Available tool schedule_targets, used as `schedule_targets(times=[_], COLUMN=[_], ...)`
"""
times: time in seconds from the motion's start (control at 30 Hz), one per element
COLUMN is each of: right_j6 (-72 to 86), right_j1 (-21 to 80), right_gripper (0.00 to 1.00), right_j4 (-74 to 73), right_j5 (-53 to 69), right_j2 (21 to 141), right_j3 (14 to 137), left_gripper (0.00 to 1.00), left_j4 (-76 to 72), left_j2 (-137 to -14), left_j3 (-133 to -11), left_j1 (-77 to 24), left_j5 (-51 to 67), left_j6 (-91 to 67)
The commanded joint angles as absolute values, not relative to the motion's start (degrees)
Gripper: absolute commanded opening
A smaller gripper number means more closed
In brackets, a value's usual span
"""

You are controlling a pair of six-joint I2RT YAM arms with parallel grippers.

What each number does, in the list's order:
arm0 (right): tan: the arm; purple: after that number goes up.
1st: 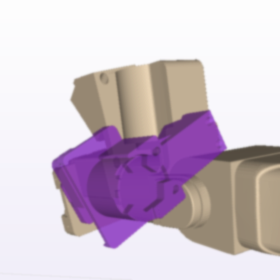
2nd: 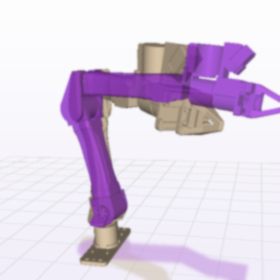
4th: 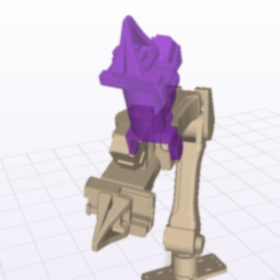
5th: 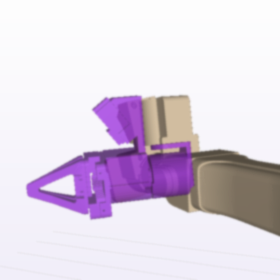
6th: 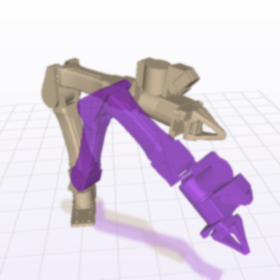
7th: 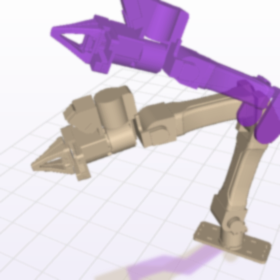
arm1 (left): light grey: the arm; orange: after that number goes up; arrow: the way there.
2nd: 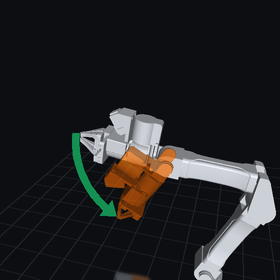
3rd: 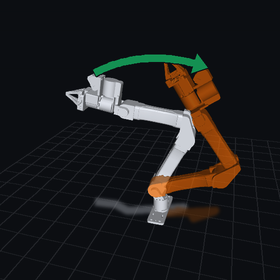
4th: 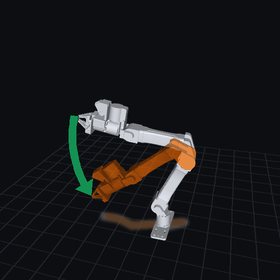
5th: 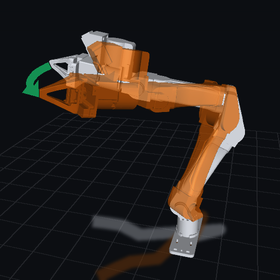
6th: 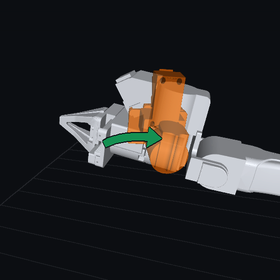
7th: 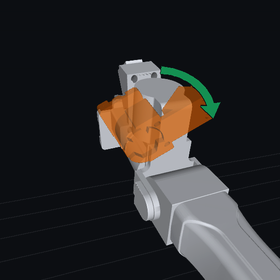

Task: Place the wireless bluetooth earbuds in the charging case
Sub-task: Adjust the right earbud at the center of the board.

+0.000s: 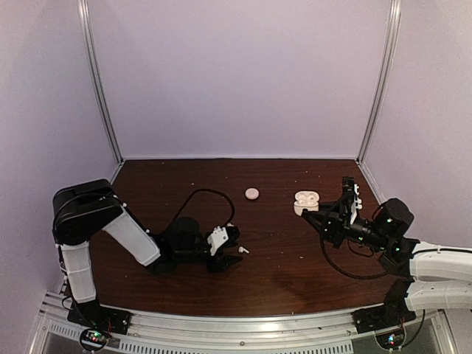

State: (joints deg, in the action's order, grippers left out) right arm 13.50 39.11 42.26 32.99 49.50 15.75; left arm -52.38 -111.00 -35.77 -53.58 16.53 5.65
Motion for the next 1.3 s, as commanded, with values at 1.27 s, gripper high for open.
schedule_targets(times=[1.27], right_j6=[13.8], right_j1=[38.8], right_gripper=[0.00], right_j4=[44.0], right_j5=[33.5], right_j2=[48.9], right_j3=[15.5], left_gripper=[0.32], left_j4=[-37.4], left_j2=[-118.7], left_j3=[-46.3], left_j1=[-49.9], left_j5=[23.2], left_j6=[13.4])
